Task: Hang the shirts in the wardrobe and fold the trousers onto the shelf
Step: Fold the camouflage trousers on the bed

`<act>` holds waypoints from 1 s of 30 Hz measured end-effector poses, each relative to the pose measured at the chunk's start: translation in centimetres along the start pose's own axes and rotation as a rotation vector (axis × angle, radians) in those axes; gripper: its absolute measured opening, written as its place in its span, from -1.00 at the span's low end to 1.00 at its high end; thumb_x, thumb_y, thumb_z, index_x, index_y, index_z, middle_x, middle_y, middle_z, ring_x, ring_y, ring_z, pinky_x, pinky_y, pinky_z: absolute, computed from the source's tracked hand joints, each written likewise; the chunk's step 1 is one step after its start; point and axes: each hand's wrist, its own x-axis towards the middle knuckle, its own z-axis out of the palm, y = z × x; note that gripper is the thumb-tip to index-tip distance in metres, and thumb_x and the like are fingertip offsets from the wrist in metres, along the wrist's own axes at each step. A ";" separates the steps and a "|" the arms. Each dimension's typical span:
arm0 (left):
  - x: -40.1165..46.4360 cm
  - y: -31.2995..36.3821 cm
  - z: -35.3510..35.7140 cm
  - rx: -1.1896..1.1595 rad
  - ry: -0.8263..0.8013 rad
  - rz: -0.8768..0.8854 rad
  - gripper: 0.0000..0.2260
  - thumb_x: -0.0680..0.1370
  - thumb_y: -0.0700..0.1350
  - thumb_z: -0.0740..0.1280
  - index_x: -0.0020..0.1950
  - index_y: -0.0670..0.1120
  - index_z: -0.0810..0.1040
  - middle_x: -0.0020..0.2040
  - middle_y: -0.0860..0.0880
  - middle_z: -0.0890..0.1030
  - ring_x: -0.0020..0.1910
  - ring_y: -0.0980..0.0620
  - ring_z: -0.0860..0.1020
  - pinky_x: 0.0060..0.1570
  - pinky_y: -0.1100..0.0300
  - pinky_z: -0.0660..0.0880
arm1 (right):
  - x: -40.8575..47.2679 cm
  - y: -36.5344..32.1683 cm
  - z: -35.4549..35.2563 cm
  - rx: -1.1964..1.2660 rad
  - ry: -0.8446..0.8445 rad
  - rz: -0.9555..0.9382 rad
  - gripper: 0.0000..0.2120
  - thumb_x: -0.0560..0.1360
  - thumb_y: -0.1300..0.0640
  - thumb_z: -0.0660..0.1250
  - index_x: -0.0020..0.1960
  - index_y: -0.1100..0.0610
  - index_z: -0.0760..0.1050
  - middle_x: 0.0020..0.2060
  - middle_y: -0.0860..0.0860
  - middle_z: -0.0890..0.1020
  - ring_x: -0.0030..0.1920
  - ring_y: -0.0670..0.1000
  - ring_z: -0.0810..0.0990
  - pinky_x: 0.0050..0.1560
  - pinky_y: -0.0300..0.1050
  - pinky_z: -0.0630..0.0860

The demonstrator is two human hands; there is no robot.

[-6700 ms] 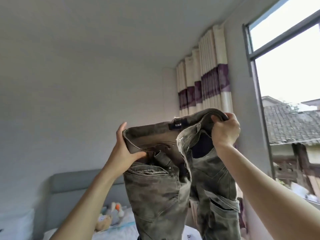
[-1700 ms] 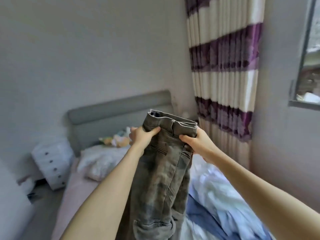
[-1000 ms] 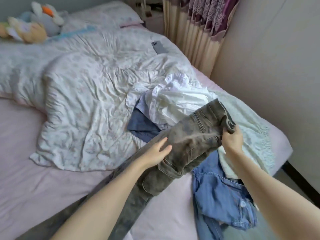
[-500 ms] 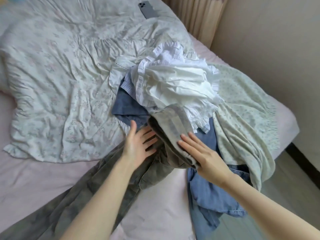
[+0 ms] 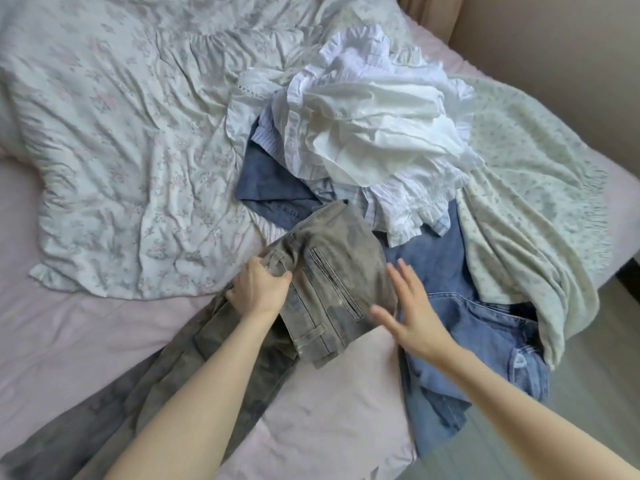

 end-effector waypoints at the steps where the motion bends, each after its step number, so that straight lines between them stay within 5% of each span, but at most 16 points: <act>1: -0.8 -0.1 0.4 0.082 0.101 0.038 -0.52 0.42 -0.02 0.43 0.28 -0.07 0.38 0.27 -0.15 0.45 0.25 -0.17 0.39 0.17 -0.05 0.30 | 1.1 0.2 0.3 0.009 0.023 0.076 -0.23 0.47 -0.12 0.29 0.51 0.13 0.01 0.51 0.06 0.05 0.51 -0.05 -0.07 0.47 -0.16 -0.08; 4: -3.2 -0.4 2.1 0.214 0.332 0.466 -0.48 0.41 -0.27 0.36 0.34 -0.01 0.39 0.24 -0.16 0.43 0.14 -0.20 0.42 0.01 -0.06 0.32 | 4.3 0.4 1.5 0.125 -0.007 0.256 -0.15 0.43 -0.04 0.41 0.52 0.16 -0.01 0.46 0.06 0.23 0.46 0.01 0.19 0.39 -0.19 0.13; 6: -4.6 -1.1 3.3 0.179 0.249 0.602 -0.47 0.46 -0.28 0.30 0.40 0.04 0.36 0.23 -0.13 0.44 0.12 -0.20 0.43 -0.04 -0.06 0.38 | 5.7 1.0 1.9 0.220 -0.038 0.350 -0.12 0.38 -0.03 0.46 0.51 0.13 0.02 0.43 0.04 0.30 0.40 0.00 0.30 0.28 -0.25 0.20; 8: -5.1 -2.4 4.3 0.051 -0.020 0.477 -0.47 0.58 -0.18 0.16 0.51 0.10 0.13 0.38 -0.08 0.31 0.29 -0.13 0.31 0.18 -0.05 0.32 | 6.4 1.6 2.0 0.325 -0.086 0.397 -0.08 0.34 -0.01 0.50 0.51 0.11 0.03 0.40 0.03 0.33 0.34 -0.03 0.35 0.26 -0.25 0.24; 10: -4.6 -3.3 4.8 -0.078 -0.291 0.375 -0.49 0.62 -0.08 0.06 0.53 0.14 -0.07 0.53 0.00 0.10 0.48 -0.05 0.09 0.42 -0.01 0.05 | 6.7 1.5 1.8 0.382 -0.122 0.399 -0.09 0.31 0.01 0.52 0.49 0.09 0.08 0.35 0.00 0.39 0.28 -0.05 0.40 0.27 -0.18 0.32; 12: -3.7 -3.7 4.6 -0.167 -0.452 0.262 -0.48 0.61 0.10 0.02 0.51 0.21 -0.15 0.55 0.09 -0.01 0.52 0.06 -0.03 0.45 -0.09 -0.18 | 6.7 -0.1 1.7 0.376 -0.124 0.349 -0.18 0.30 0.02 0.53 0.44 0.02 0.19 0.23 -0.10 0.46 0.17 -0.11 0.46 0.17 -0.19 0.36; 15: -2.6 -3.9 3.1 -0.603 -0.598 0.156 -0.42 0.57 0.22 0.07 0.51 0.21 -0.15 0.54 0.11 0.05 0.50 0.11 0.06 0.49 -0.02 -0.07 | 6.3 -4.5 1.3 0.344 -0.091 0.126 -0.36 0.35 0.14 0.45 0.36 -0.11 0.30 0.10 -0.22 0.54 0.08 -0.22 0.51 0.11 -0.19 0.42; 17: -2.9 -5.2 1.8 -0.798 -0.595 0.182 -0.46 0.62 0.08 0.11 0.53 0.14 -0.09 0.53 0.09 0.12 0.46 0.15 0.15 0.47 0.10 0.09 | 5.4 -8.1 1.7 0.237 -0.146 -0.029 -0.37 0.36 0.18 0.36 0.38 -0.09 0.31 0.16 -0.10 0.57 0.16 -0.08 0.53 0.18 -0.08 0.45; 20: -3.6 -8.4 0.7 -0.660 -0.490 0.142 -0.53 0.62 0.00 0.17 0.50 0.12 0.14 0.42 0.02 0.36 0.34 0.09 0.36 0.35 0.12 0.29 | 3.7 -11.9 3.9 -0.061 -0.311 -0.188 -0.28 0.37 0.16 0.32 0.47 -0.10 0.17 0.32 0.01 0.48 0.25 0.07 0.48 0.21 -0.06 0.41; 24: -3.7 -14.7 -1.5 -1.393 -0.772 -0.317 -0.59 0.54 0.13 0.20 0.34 0.00 0.46 0.29 -0.10 0.51 0.26 -0.05 0.47 0.26 0.00 0.37 | 1.5 -15.4 9.3 -0.320 -0.492 -0.298 -0.28 0.42 -0.02 0.30 0.48 -0.21 0.03 0.26 0.01 0.44 0.30 0.10 0.33 0.26 0.03 0.33; 27: -3.7 -19.7 -3.5 -1.736 -0.666 -0.483 -0.39 0.51 0.35 0.05 0.33 -0.04 0.48 0.30 -0.18 0.50 0.30 -0.18 0.45 0.22 -0.14 0.41 | 0.3 -17.1 13.9 -0.433 -0.603 -0.364 -0.40 0.48 -0.12 0.24 0.47 -0.19 0.11 0.02 0.00 0.30 0.19 0.06 0.24 0.22 0.03 0.21; 30: -4.3 -22.5 -4.5 -1.661 -0.592 -0.435 -0.43 0.52 0.29 0.12 0.25 -0.11 0.56 0.24 -0.19 0.55 0.22 -0.15 0.53 0.03 -0.02 0.55 | -0.7 -18.4 17.5 -0.322 -0.735 -0.414 -0.55 0.52 0.12 0.20 0.41 0.02 0.34 0.25 0.05 0.43 0.29 0.07 0.30 0.35 -0.08 0.14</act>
